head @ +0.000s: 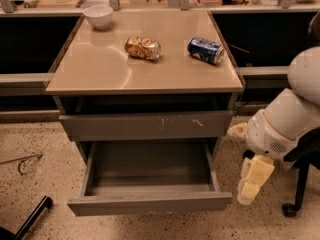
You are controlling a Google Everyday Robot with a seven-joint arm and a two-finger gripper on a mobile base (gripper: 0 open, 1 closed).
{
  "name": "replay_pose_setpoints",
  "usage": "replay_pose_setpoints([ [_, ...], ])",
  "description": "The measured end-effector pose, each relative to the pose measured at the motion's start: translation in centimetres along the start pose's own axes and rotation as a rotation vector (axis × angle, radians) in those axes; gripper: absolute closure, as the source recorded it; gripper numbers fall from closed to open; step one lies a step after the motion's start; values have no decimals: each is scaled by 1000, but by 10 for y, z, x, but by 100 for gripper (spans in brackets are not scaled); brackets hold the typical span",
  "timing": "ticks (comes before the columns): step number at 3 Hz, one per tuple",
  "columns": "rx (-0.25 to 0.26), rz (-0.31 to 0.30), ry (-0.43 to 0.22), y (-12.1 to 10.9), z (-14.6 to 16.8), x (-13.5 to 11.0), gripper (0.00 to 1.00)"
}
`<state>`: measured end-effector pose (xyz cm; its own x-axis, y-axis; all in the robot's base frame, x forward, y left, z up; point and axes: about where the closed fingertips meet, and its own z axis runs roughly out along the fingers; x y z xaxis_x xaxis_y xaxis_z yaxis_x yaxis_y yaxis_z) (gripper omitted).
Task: Close middle drawer
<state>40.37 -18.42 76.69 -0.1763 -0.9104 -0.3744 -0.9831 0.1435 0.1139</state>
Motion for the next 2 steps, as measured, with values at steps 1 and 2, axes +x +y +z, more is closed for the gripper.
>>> replay_pose_setpoints([
  [1, -122, -35, -113, 13, 58, 14, 0],
  [2, -190, -114, -161, 21, 87, 15, 0],
])
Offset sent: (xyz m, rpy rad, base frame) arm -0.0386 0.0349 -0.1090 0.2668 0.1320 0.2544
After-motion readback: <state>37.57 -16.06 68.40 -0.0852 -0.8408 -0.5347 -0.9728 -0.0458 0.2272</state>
